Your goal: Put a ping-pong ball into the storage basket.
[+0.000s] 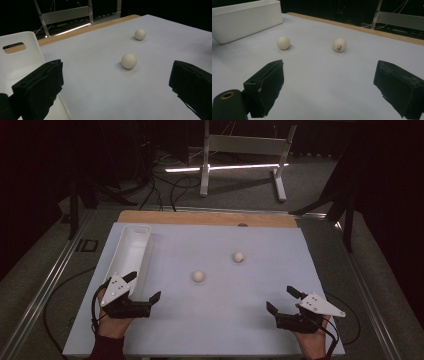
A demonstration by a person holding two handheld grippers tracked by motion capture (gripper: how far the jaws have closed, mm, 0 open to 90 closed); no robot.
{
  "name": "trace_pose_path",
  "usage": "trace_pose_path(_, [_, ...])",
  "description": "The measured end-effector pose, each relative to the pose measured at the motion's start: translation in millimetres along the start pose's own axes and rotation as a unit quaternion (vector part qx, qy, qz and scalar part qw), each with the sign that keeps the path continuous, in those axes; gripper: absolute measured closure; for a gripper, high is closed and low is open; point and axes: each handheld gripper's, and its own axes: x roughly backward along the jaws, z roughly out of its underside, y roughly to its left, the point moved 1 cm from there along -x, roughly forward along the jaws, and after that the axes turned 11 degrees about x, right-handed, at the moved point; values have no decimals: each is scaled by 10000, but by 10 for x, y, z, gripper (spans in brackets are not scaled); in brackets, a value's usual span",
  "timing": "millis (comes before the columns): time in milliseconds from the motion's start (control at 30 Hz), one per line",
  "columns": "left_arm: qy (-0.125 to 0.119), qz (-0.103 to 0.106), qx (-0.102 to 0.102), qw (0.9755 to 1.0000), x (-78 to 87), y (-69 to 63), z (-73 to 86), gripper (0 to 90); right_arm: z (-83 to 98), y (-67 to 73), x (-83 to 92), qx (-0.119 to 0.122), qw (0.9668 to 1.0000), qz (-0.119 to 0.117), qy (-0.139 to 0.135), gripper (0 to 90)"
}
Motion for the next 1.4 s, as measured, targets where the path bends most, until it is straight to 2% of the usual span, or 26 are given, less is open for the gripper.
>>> trace_pose_path(233, [-56,-6,19,10000,20,11,-3,1,-24,32,6,49,10000,61,-14,91])
trace_pose_path(467, [-142,22,110,9998,61,29,-13,2,-20,86,-44,167,9997,51,161,92])
trace_pose_path(700, [-48,-11,76,10000,53,3,-21,2,-24,96,-60,141,9997,88,193,91])
trace_pose_path(800, [-29,-71,63,10000,68,-5,-56,2,-16,92,-66,138,9996,95,209,91])
trace_pose_path(867, [78,-234,55,9997,68,5,-82,6,-14,91,-70,116,9997,92,211,90])
trace_pose_path(967, [26,-138,109,9998,83,23,-117,6,-15,99,-73,127,9996,82,227,91])
trace_pose_path(1067, [9,-89,78,9999,95,15,-171,6,-25,108,-80,104,9997,52,213,90])
trace_pose_path(1167, [-2,-85,22,10000,101,-8,-225,6,-41,108,-77,-52,9999,-100,107,91])
trace_pose_path(1300, [-72,-36,77,9999,107,-12,-273,5,-39,100,-71,-70,9999,-91,115,90])
trace_pose_path(1400, [-42,-14,45,10000,86,-24,-299,5,-32,96,-77,-58,9999,-77,135,90])
